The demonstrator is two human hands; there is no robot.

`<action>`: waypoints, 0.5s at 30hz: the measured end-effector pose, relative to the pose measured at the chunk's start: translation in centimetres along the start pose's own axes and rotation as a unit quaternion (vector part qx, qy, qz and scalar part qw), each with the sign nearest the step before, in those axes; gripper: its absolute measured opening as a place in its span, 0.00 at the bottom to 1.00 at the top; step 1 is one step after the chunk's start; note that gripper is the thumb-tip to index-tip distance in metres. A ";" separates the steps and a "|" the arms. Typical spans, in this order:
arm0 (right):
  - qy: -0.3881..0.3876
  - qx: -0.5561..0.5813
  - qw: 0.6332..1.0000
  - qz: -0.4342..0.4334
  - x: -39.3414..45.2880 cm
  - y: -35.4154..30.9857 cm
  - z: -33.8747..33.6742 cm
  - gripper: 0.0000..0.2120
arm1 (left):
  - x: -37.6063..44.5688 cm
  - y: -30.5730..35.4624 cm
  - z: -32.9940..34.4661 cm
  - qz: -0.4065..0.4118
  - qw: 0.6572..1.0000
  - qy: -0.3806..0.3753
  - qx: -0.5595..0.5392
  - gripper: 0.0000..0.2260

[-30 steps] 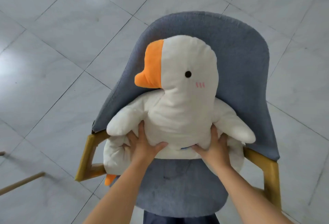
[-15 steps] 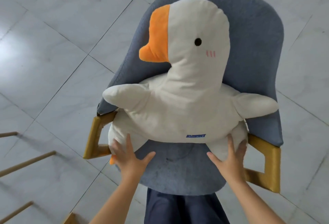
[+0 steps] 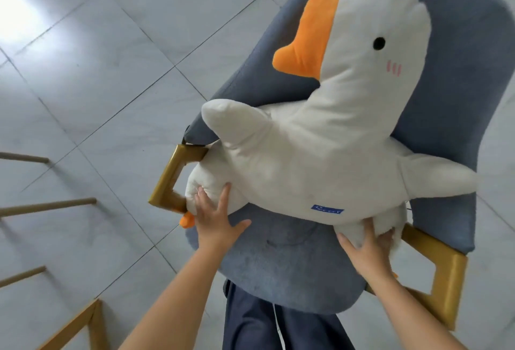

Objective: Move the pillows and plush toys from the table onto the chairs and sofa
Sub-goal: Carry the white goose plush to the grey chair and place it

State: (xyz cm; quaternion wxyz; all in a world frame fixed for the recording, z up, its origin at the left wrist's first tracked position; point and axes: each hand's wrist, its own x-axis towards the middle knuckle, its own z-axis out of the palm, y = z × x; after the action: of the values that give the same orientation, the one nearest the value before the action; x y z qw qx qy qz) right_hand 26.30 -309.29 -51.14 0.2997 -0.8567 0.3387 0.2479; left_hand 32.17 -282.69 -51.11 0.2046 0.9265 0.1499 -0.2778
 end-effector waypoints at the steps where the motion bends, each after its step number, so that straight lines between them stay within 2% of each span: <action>1: 0.005 0.022 1.000 -0.003 -1.3 -0.4 -0.6 0.37 | -1.6 -0.1 -0.6 -0.009 1.000 0.007 -0.019 0.38; 4: -0.023 0.054 0.998 -0.016 -5.9 -2.0 -2.3 0.33 | -8.1 -0.8 -1.9 -0.001 0.995 0.051 -0.091 0.30; 8: -0.133 0.022 0.976 -0.173 -12.8 -4.5 -2.9 0.27 | -17.1 -2.4 -2.7 -0.065 0.973 0.056 -0.213 0.24; 12: -0.227 0.003 0.928 -0.297 -17.9 -7.4 -2.8 0.25 | -23.3 -4.8 -3.5 -0.102 0.927 0.096 -0.349 0.20; 15: -0.349 -0.047 0.891 -0.288 -20.3 -9.1 -2.4 0.29 | -26.1 -6.8 -3.9 -0.187 0.879 0.077 -0.432 0.20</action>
State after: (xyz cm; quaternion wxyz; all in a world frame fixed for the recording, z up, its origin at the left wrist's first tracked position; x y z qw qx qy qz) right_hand 20.30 -296.80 -33.61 0.4165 -0.7881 -0.0608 0.4491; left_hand 10.40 -279.22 -35.10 0.5170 0.7190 0.4408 -0.1463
